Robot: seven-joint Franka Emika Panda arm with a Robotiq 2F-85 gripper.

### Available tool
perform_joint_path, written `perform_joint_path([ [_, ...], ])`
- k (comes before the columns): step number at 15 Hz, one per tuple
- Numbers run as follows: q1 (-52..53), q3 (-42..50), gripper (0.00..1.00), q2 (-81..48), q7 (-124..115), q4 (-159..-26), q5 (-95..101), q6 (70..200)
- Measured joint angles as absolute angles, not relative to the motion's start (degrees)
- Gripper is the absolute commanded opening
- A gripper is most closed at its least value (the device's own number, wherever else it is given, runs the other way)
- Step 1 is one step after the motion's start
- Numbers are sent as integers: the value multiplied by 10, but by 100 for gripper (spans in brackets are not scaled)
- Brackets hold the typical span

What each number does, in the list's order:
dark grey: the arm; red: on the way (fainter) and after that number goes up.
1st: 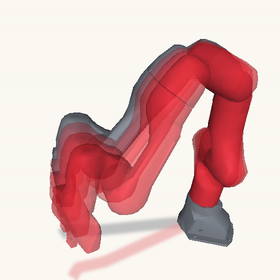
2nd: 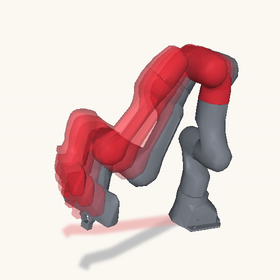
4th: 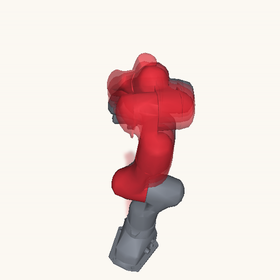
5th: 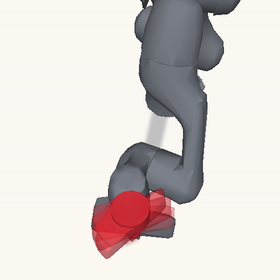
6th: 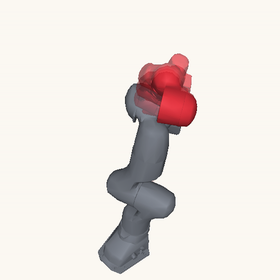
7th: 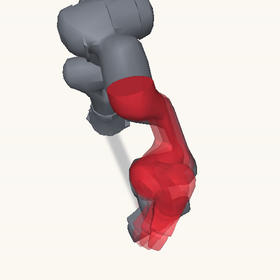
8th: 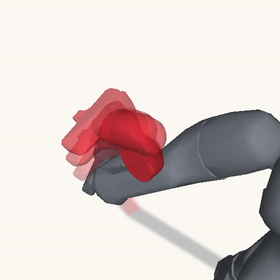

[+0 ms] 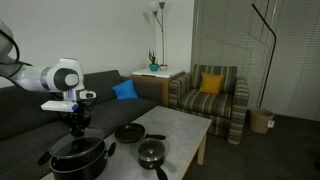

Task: Pick the lid on the table on put it on the big pot

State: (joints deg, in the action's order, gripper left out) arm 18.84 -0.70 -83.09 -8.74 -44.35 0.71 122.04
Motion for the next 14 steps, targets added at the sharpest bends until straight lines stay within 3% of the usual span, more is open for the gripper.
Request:
perform_joint_path([
  [14,157,-31,14,-847,-64,-445,4,1186],
])
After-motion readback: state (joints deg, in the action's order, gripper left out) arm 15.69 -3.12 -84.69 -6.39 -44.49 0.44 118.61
